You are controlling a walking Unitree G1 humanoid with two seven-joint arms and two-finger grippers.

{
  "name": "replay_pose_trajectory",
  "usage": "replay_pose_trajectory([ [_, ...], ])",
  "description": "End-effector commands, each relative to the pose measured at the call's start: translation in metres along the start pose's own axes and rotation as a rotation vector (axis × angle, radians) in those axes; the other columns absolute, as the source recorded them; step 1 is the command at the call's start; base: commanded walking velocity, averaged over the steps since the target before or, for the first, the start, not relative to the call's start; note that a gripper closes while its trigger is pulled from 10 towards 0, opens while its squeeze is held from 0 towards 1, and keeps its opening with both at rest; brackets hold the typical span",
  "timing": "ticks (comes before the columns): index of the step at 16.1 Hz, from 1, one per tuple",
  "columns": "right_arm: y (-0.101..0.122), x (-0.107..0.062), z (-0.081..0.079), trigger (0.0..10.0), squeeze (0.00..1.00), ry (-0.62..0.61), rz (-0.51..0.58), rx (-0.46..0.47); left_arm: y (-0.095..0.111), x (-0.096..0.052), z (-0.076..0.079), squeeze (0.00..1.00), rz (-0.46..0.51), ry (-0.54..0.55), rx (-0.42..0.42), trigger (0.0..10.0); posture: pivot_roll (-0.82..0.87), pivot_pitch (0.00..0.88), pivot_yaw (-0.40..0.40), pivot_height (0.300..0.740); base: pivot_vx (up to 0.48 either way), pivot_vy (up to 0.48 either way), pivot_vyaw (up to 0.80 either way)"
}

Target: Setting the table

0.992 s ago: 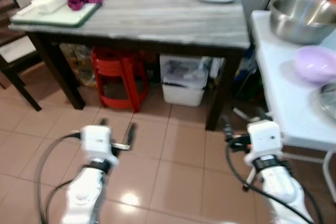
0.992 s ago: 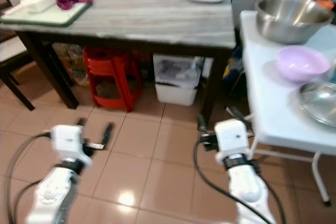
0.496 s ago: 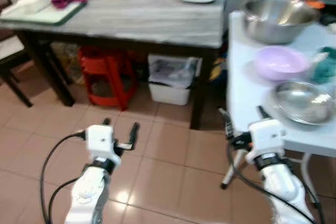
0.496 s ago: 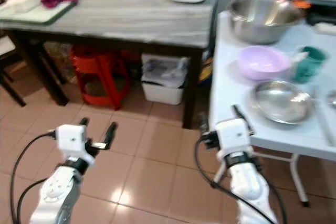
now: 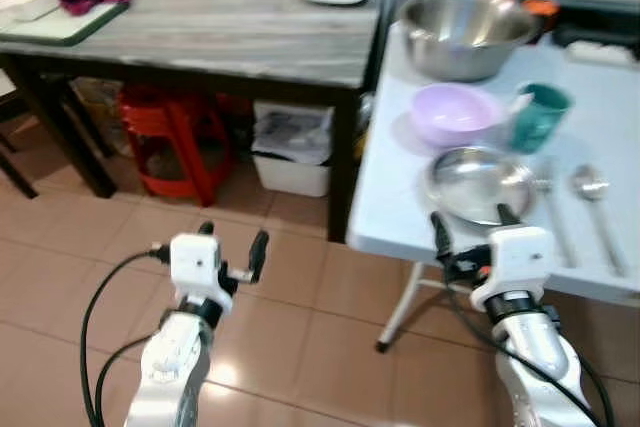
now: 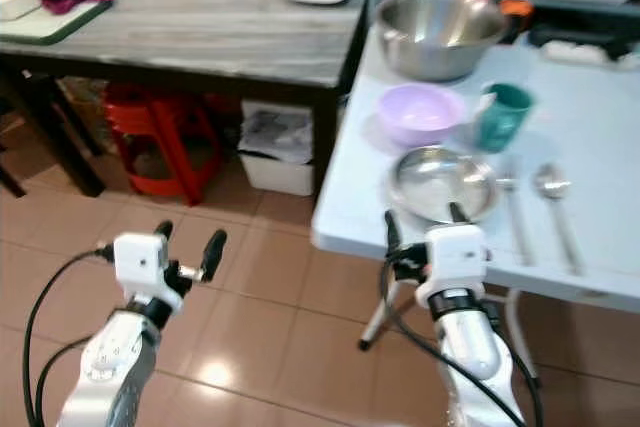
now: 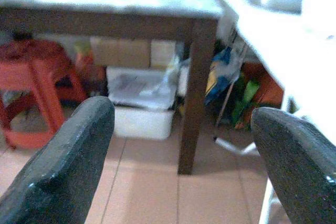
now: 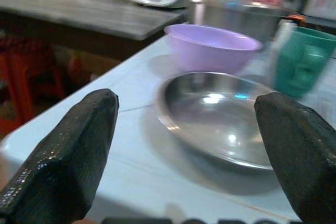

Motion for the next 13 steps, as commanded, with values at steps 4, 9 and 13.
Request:
replay_pose_trajectory([
  [4, -0.004, -0.019, 0.004, 10.0, 0.0, -0.006, -0.027, 0.03, -0.002, -0.003, -0.016, 0.0, -0.01, 0.061, 0.02, 10.0, -0.12, 0.114, 0.031, 0.74, 0.0, -0.263, 0.0],
  [9, -0.003, -0.016, 0.005, 10.0, 0.0, -0.037, -0.024, 0.063, 0.001, 0.001, -0.014, 0.0, 0.006, 0.04, 0.002, 10.0, -0.13, 0.119, 0.048, 0.74, 0.0, 0.0, 0.0],
  [13, -0.005, -0.016, 0.007, 10.0, 0.0, -0.048, -0.041, 0.063, 0.005, 0.002, -0.009, 0.0, 0.024, -0.003, -0.017, 10.0, -0.13, 0.123, 0.052, 0.74, 0.0, 0.0, -0.24],
])
Point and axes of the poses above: a point about 5 cm out from each wrist's last joint towards the gripper, its own x axis pointing out of the wrist towards the gripper, its own y axis along the axis of the wrist's last joint, z = x × y, the point moved 2 cm from there along x, pointing out of the wrist towards the gripper, and after that the axes turned 5 degrees about x, right-handed, at the moved point
